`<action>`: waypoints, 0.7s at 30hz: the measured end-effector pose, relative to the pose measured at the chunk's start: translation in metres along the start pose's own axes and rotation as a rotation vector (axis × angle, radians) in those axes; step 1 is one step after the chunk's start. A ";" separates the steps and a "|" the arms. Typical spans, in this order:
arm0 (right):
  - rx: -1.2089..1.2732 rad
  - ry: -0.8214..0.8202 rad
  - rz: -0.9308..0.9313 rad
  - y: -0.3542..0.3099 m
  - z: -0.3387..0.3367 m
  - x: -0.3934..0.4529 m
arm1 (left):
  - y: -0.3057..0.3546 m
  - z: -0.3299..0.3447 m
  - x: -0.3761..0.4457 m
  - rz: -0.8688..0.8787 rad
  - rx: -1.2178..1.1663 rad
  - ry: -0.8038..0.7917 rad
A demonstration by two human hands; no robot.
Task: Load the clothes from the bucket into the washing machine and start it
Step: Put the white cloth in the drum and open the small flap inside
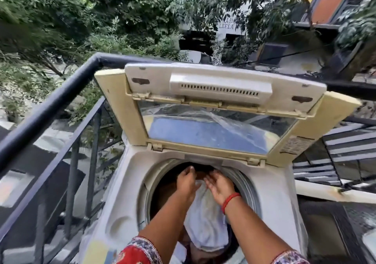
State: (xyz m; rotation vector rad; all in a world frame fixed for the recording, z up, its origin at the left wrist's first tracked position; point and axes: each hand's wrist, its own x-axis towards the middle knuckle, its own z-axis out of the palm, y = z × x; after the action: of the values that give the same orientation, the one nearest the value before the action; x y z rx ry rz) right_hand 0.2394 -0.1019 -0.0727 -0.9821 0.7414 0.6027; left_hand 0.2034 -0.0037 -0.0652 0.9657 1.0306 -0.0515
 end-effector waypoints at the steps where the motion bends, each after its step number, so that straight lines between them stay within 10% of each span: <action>1: 0.099 -0.013 0.029 -0.002 0.004 0.006 | 0.002 0.008 0.003 -0.012 -0.097 -0.026; 21: 0.565 0.032 0.009 -0.007 0.011 0.020 | 0.012 0.031 0.010 -0.087 -0.564 0.050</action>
State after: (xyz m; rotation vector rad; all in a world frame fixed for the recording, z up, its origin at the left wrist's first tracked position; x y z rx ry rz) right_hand 0.2599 -0.0929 -0.0806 -0.4662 0.8815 0.3518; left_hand 0.2361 -0.0136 -0.0599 0.4113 1.0541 0.1848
